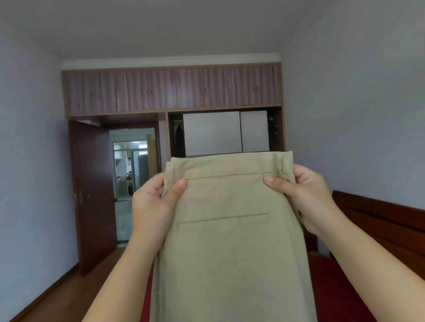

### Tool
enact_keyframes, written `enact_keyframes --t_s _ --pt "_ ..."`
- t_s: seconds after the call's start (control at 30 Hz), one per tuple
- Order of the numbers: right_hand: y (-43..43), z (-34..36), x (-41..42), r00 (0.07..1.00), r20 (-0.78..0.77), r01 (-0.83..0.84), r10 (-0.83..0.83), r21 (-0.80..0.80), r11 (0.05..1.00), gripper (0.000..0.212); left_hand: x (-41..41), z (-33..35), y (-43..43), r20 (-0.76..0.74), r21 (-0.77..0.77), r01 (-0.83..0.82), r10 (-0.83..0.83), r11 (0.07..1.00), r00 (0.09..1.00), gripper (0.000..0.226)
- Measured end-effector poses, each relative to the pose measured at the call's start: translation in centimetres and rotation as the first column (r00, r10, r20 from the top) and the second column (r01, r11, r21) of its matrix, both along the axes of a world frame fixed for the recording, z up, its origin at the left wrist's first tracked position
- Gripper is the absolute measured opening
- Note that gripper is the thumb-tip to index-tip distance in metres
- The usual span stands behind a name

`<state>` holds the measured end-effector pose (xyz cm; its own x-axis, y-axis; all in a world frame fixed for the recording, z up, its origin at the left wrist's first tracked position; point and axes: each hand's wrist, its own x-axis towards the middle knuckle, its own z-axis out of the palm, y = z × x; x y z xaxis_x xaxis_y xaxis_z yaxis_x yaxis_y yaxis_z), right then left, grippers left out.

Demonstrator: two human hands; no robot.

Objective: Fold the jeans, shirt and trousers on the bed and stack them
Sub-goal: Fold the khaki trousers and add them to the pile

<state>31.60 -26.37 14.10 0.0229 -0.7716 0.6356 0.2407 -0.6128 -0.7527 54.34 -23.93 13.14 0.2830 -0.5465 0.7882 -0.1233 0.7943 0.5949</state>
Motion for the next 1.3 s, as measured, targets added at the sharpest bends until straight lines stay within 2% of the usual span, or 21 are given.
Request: enact_keyframes --t_s 0.1,0.27,0.37,0.53,0.73,0.87,1.0,1.1,1.3 --pt "-3.3 -5.9 1.7 0.999 -0.026 -0.025 0.028 0.115 0.993 0.017 1.9 -6.5 -2.8 -0.078 0.172 0.052 -0.039 0.984 0.996 0.016" --pt "-9.8 -18.3 4.8 0.997 -0.072 -0.013 0.041 0.354 0.935 0.017 4.1 -19.1 -7.7 -0.145 0.393 0.026 0.034 0.919 0.989 0.015" --pt "-13.9 -26.0 6.1 0.995 -0.096 0.032 0.017 0.489 0.872 0.015 5.0 -26.4 -11.3 -0.150 0.550 0.005 0.093 0.835 0.984 0.016" --pt "-21.2 -35.8 6.9 0.985 -0.161 0.145 -0.054 0.626 0.767 0.020 5.3 -35.1 -18.8 -0.170 0.760 0.035 0.145 0.649 0.975 0.009" --pt "-29.5 -42.6 7.0 0.961 -0.261 0.252 -0.088 0.702 0.667 0.019 5.3 -40.9 -27.6 -0.179 0.879 0.078 0.174 0.470 0.968 0.008" --pt "-33.2 -47.6 6.6 0.960 -0.280 0.235 -0.008 0.787 0.570 0.017 5.9 -44.9 -32.3 -0.220 0.911 0.136 0.179 0.389 0.959 0.020" --pt "-35.5 -52.4 6.6 0.963 -0.267 0.217 0.041 0.857 0.467 0.024 6.3 -48.3 -35.7 -0.207 0.933 0.123 0.223 0.337 0.953 0.004" --pt "-36.7 -55.3 7.6 0.946 -0.324 0.286 0.012 0.851 0.441 0.023 7.3 -51.1 -37.0 -0.164 0.950 0.088 0.239 0.299 0.957 0.007" --pt "-39.3 -60.5 10.4 0.926 -0.371 0.370 -0.075 0.845 0.386 0.023 9.9 -57.5 -39.6 0.050 0.981 -0.076 0.146 0.179 0.988 0.007"
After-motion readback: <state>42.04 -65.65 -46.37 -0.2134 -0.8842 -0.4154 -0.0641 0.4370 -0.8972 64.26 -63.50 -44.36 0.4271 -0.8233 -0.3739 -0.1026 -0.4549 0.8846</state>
